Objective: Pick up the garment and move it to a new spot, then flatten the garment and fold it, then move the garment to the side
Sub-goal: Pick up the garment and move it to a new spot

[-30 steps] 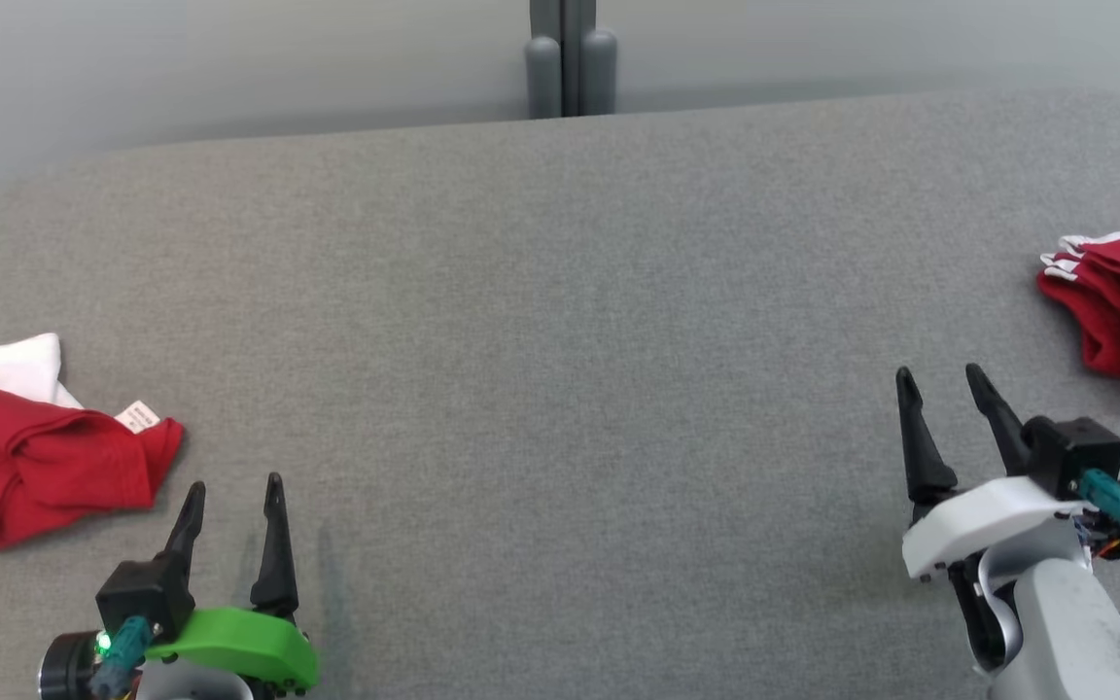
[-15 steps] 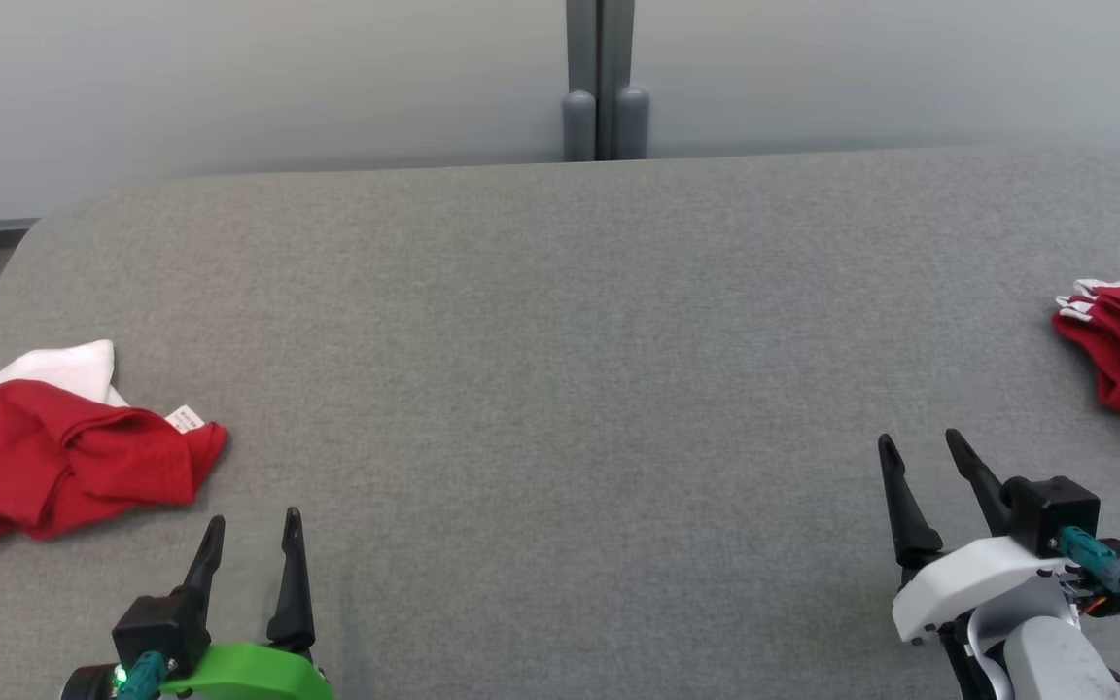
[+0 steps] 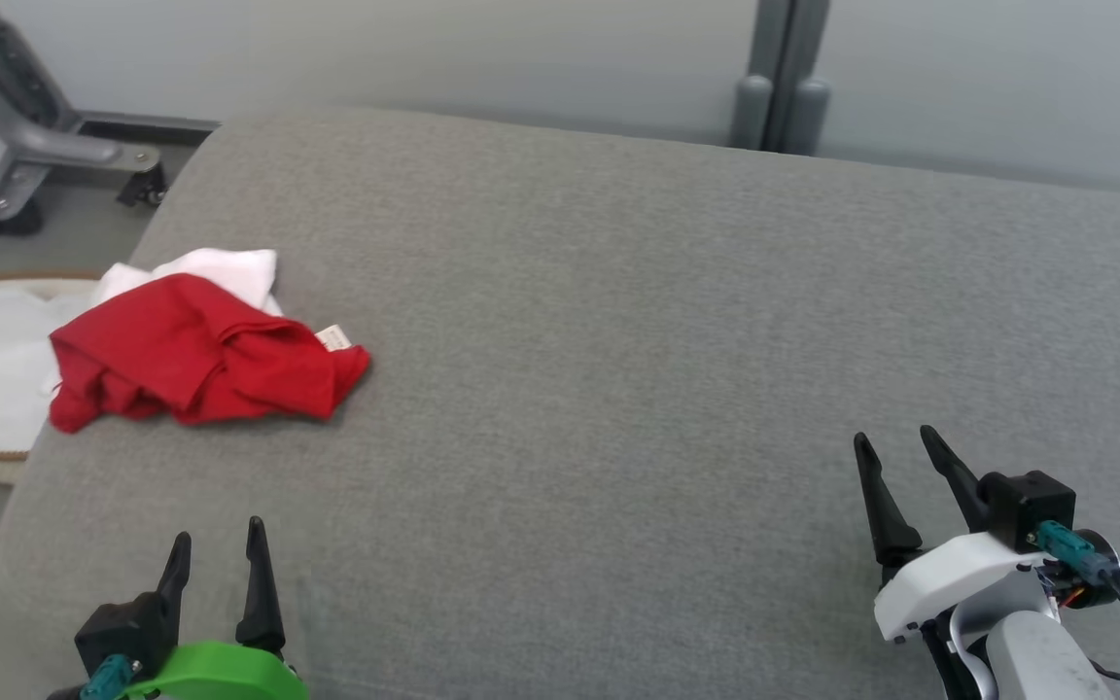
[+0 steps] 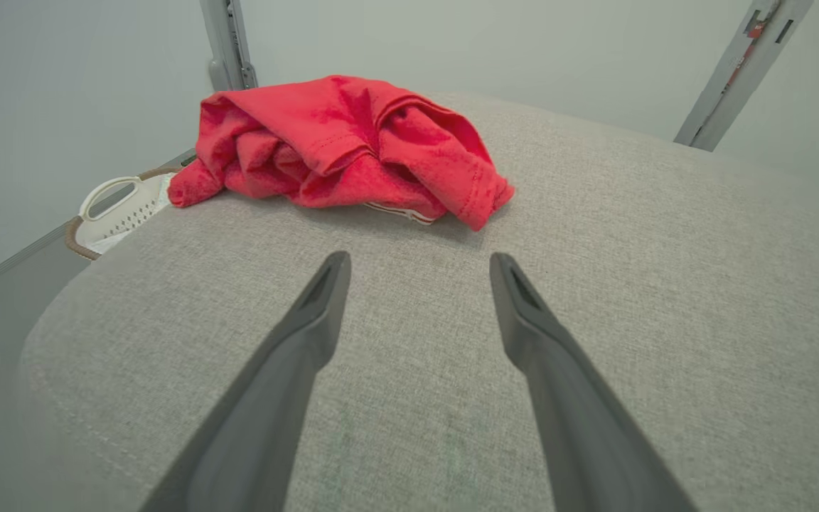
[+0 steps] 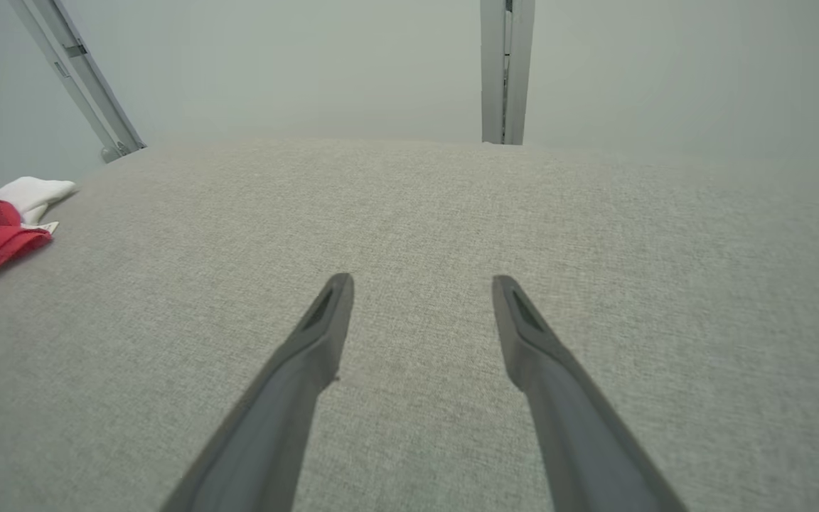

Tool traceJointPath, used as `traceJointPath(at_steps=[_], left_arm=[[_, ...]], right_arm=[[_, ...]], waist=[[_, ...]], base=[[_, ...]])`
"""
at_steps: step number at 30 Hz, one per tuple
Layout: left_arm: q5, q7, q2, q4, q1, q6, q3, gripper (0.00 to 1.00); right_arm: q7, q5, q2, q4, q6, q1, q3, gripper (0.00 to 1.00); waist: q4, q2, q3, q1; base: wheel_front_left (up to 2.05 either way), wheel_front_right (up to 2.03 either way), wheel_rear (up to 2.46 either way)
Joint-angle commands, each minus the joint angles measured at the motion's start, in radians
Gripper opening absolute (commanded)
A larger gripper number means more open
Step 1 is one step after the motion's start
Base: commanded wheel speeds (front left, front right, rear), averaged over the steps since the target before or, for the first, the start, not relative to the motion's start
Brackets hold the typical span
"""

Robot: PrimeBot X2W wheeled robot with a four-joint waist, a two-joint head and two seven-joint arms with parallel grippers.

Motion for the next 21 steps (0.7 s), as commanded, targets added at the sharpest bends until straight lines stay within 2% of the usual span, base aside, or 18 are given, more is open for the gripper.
traceJointPath(at_steps=[1, 4, 9, 18, 21], left_arm=[[-0.006, 0.000, 0.002, 0.006, 0.009, 0.005, 0.008, 1.00], [-0.018, 0.000, 0.003, 0.013, 0.018, 0.005, 0.024, 1.00], [-0.031, 0.000, 0.002, 0.024, 0.030, 0.006, 0.039, 1.00], [-0.084, 0.000, 0.003, 0.058, -0.081, 0.004, 0.037, 1.00], [-0.128, 0.000, 0.050, 0.067, -0.162, 0.004, 0.008, 1.00]], right_arm=[[-0.004, -0.008, -0.004, 0.004, -0.002, -0.011, -0.001, 1.00], [-0.004, -0.010, -0.004, 0.013, -0.002, -0.014, 0.008, 1.00], [-0.004, -0.014, -0.005, 0.024, -0.002, -0.031, 0.020, 1.00], [-0.004, -0.055, -0.005, 0.018, -0.002, -0.078, 0.031, 1.00], [-0.004, -0.079, -0.005, 0.011, -0.002, -0.105, 0.030, 1.00]], waist=[[0.150, 0.0000, 0.023, 0.0000], [0.201, 0.0000, 0.028, 0.0000], [0.232, 0.0000, 0.039, 0.0000], [0.198, 0.0000, 0.118, 0.0000], [0.179, 0.0000, 0.168, 0.0000]], base=[[0.00, 0.00, 0.00], [0.00, 0.00, 0.00], [0.00, 0.00, 0.00], [0.00, 0.00, 0.00], [0.00, 0.00, 0.00]])
